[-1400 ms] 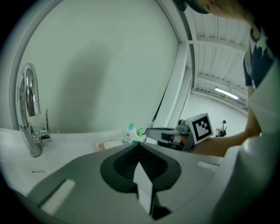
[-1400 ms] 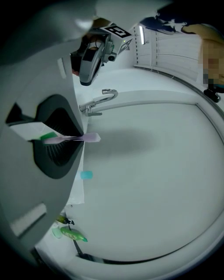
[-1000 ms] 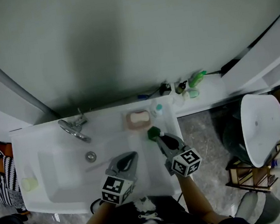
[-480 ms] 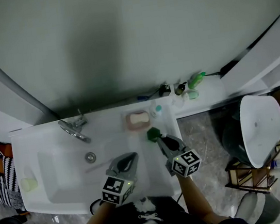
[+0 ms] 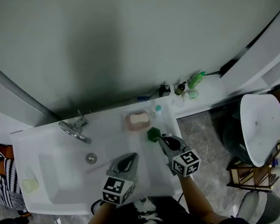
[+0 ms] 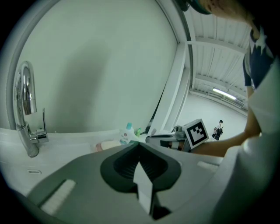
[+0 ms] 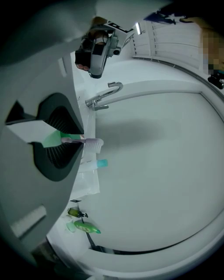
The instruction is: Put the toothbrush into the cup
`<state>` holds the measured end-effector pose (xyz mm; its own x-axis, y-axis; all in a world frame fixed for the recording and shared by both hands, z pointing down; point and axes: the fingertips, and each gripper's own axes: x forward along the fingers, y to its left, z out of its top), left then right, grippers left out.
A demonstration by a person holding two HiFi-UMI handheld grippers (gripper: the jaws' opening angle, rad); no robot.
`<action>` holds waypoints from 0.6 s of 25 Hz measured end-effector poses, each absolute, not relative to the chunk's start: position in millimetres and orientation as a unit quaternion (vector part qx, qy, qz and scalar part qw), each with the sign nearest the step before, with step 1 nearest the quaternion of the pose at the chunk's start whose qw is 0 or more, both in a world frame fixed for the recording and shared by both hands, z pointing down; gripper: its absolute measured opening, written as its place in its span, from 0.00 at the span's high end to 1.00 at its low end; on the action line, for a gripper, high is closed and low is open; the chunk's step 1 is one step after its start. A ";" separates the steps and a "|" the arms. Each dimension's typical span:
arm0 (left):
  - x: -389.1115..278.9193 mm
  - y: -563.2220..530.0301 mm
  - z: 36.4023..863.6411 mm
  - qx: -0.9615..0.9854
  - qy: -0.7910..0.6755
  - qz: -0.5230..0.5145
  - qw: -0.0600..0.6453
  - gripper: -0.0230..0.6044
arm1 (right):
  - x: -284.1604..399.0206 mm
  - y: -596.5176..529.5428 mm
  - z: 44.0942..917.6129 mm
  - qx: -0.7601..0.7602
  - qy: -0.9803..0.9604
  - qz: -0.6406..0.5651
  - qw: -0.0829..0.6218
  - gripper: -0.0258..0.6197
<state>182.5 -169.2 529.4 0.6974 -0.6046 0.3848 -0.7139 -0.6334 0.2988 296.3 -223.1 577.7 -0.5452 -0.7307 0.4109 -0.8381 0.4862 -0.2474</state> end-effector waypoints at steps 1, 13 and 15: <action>182.4 -168.7 529.6 0.895 -0.368 0.126 0.219 0.96 | 296.7 -223.1 578.2 0.460 -0.852 0.213 0.126 0.87; 186.4 -169.5 529.7 0.898 -0.364 0.133 0.207 0.96 | 297.9 -222.2 582.6 0.461 -0.851 0.208 0.143 0.83; 187.5 -171.4 528.3 0.900 -0.364 0.133 0.201 0.96 | 297.9 -221.7 584.3 0.460 -0.850 0.212 0.146 0.82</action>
